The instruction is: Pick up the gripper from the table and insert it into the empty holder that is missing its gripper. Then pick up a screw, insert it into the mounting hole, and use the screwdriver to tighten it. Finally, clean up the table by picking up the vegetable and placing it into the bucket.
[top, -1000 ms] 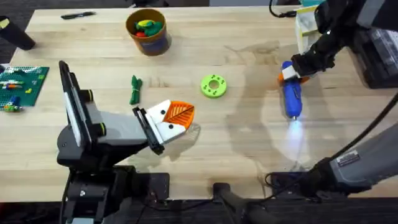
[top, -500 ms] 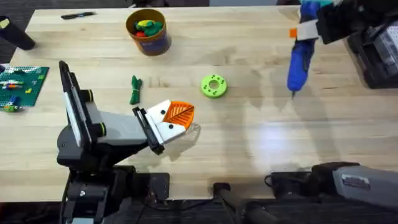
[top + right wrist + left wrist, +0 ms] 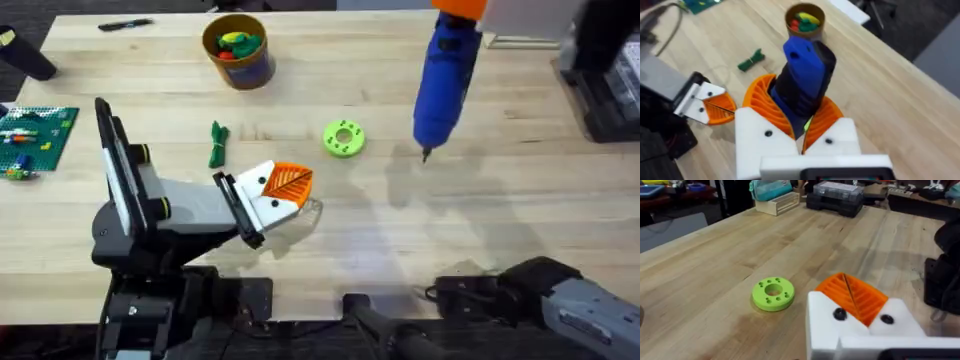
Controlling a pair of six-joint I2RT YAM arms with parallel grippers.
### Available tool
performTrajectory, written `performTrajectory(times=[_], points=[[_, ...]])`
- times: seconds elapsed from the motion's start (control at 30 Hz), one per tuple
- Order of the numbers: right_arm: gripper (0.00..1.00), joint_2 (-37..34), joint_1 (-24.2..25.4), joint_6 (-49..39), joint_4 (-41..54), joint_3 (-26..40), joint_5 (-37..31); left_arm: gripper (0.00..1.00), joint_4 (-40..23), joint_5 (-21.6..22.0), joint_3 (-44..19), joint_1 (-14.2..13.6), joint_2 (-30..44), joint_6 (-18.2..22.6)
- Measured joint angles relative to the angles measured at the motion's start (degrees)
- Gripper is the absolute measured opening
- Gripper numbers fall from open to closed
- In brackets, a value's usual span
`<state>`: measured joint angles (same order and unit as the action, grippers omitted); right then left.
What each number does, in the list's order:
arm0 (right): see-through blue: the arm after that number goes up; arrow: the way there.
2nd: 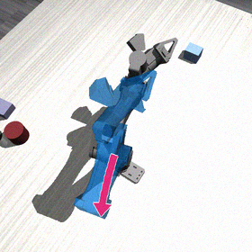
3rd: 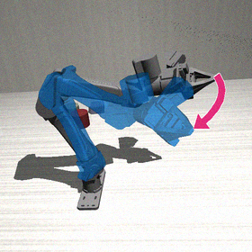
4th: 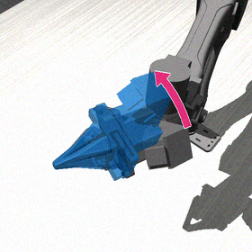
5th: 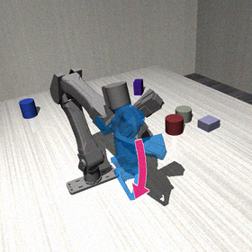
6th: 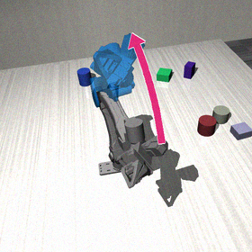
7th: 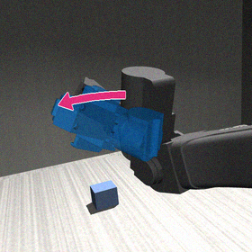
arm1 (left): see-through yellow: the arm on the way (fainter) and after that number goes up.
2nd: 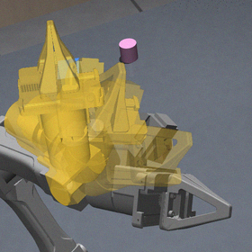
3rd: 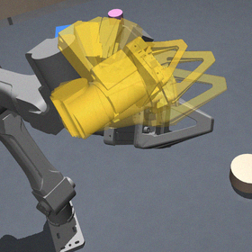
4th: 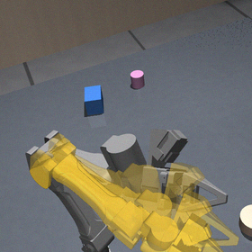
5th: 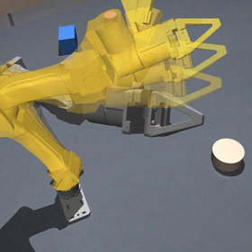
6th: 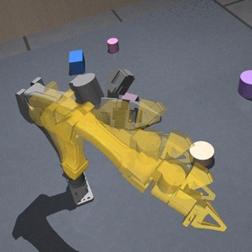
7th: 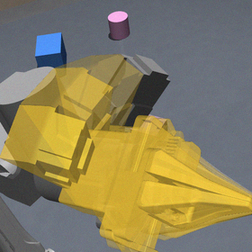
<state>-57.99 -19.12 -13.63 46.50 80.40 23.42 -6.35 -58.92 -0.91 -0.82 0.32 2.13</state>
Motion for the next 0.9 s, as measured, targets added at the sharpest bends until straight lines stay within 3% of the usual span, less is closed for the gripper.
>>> performTrajectory(times=[0.1, 0.23, 0.37, 0.4, 0.63, 0.9], points=[[0.007, 3.76, -1.96, 0.85, -5.47, -3.93, 0.78, 0.009, 0.0, 0.0, 0.0, 0.0, -0.02, 0.0], [0.007, 6.93, -4.1, 2.61, -21.73, -13.34, 3.34, 0.009, 0.02, 0.02, 0.0, 0.0, -0.02, 0.0], [0.007, 3.92, -6.04, 4.34, -40.19, -21.15, 8.29, 0.009, 0.01, 0.01, 0.0, 0.0, 0.0, 0.0], [0.007, -0.44, -7.47, 5.08, -47.65, -23.35, 12.83, 0.009, 0.02, 0.0, 0.0, 0.0, -0.02, 0.0], [0.007, -6.33, -10.0, 5.94, -60.79, -23.93, 23.39, 0.009, 0.02, 0.0, 0.0, 0.0, -0.01, 0.0], [0.007, -6.47, -15.7, 5.97, -65.87, -23.93, 29.23, 0.009, 0.01, 0.0, 0.0, 0.0, -0.01, 0.0]])
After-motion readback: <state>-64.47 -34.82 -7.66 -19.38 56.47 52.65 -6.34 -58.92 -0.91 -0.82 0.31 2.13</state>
